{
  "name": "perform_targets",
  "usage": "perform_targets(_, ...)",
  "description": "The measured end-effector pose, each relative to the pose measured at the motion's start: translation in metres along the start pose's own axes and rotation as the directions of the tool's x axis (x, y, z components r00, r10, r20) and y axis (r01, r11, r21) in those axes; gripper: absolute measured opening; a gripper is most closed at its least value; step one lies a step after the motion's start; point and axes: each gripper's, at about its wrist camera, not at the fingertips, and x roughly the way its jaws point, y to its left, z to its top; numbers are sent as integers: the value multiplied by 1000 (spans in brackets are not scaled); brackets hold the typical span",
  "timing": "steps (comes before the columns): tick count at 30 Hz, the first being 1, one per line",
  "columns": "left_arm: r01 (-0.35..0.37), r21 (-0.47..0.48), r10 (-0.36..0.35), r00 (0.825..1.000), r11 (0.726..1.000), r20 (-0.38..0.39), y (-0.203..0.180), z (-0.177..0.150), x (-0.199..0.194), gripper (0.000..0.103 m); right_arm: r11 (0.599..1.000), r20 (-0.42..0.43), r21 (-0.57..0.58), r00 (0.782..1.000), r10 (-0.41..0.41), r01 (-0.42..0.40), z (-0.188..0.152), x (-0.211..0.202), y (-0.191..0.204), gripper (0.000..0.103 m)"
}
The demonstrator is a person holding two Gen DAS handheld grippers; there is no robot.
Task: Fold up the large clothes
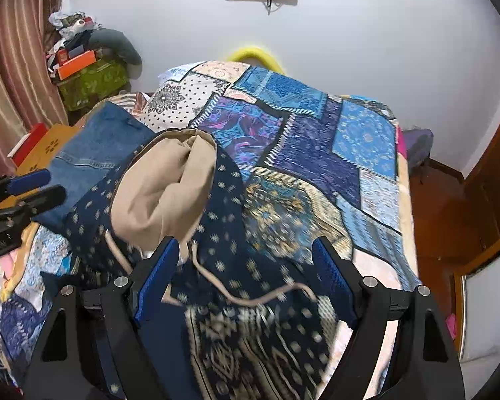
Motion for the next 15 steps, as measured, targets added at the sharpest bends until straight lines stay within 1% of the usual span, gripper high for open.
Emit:
perform_targets(4, -19, -22, 18, 999, 1000, -51, 6, 13, 40, 53, 1000, -30, 0, 1000, -7, 7, 11, 34, 7, 79)
perform_targets(8, -36, -48, 32, 997, 998, -71, 15, 17, 66, 53, 998, -102, 58, 995, -3, 9, 19, 77, 2, 79)
perform_targets(10, -44, -62, 39, 996, 997, -83, 20, 18, 78, 53, 996, -141, 84, 990, -12, 24, 20, 96, -2, 78)
perform_targets(12, -54, -75, 46, 994, 996, -98, 23, 18, 89, 53, 993, -177, 114, 984, -3, 24, 20, 115, -5, 78)
perform_targets(14, -49, -90, 39, 993, 995, -110, 27, 17, 98, 53, 989, -199, 150, 980, 12, 18, 18, 127, -8, 78)
perform_targets(15, -45, -102, 34, 993, 994, -113, 29, 16, 101, 53, 987, -193, 160, 981, 11, 21, 17, 128, -9, 78)
